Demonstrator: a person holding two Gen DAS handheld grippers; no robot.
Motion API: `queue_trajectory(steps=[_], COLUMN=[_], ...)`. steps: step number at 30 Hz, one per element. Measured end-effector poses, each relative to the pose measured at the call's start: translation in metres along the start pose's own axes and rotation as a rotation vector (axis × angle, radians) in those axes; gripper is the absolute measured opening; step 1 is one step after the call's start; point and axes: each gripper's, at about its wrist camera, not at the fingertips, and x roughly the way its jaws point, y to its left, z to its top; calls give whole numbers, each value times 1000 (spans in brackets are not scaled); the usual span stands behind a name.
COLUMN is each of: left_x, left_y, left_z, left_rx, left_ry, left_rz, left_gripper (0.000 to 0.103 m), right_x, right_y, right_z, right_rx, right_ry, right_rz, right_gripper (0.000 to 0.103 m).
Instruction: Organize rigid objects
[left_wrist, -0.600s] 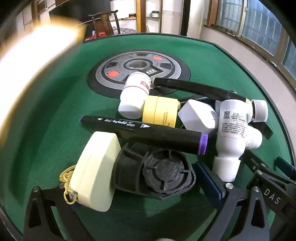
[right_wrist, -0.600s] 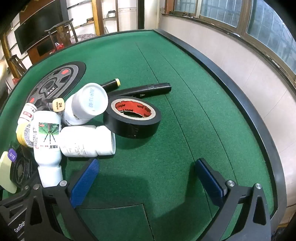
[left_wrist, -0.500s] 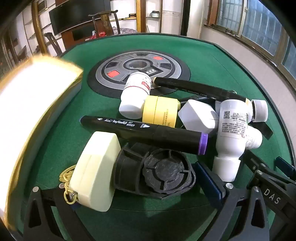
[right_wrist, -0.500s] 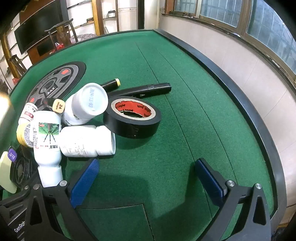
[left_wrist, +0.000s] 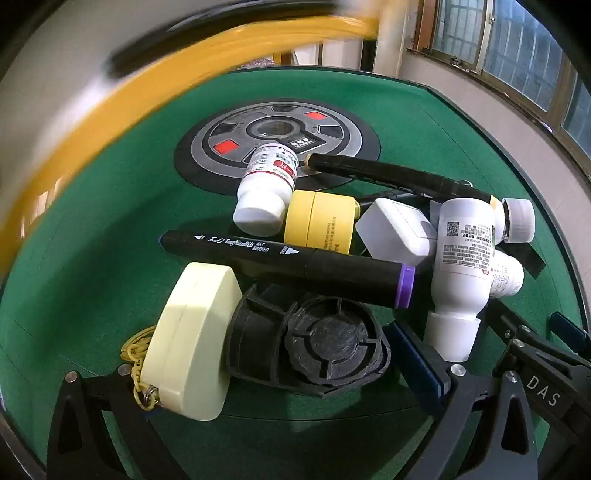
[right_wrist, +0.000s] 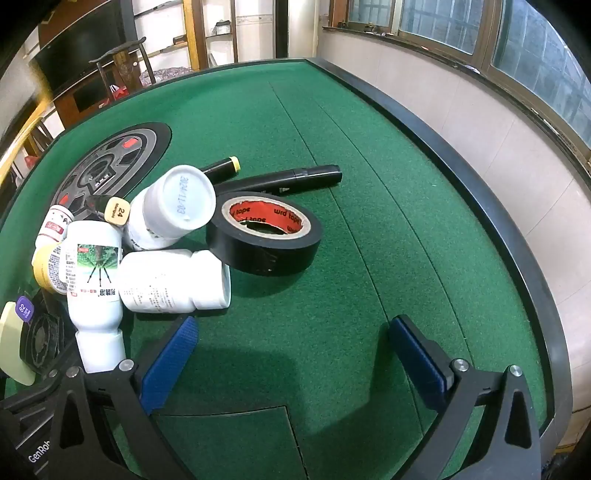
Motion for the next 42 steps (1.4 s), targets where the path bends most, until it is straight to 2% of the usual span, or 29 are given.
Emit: queue_trajectory(steps=[42], left_x=[2], left_y=[3], left_z=[0], left_rx=[0], left_ry=[-2], left_rz=[0], left_gripper=[103], right_x=[1], right_y=[-1], right_z=[0], right_rx=[0], right_ry=[1], right_rz=[1], right_gripper=[103])
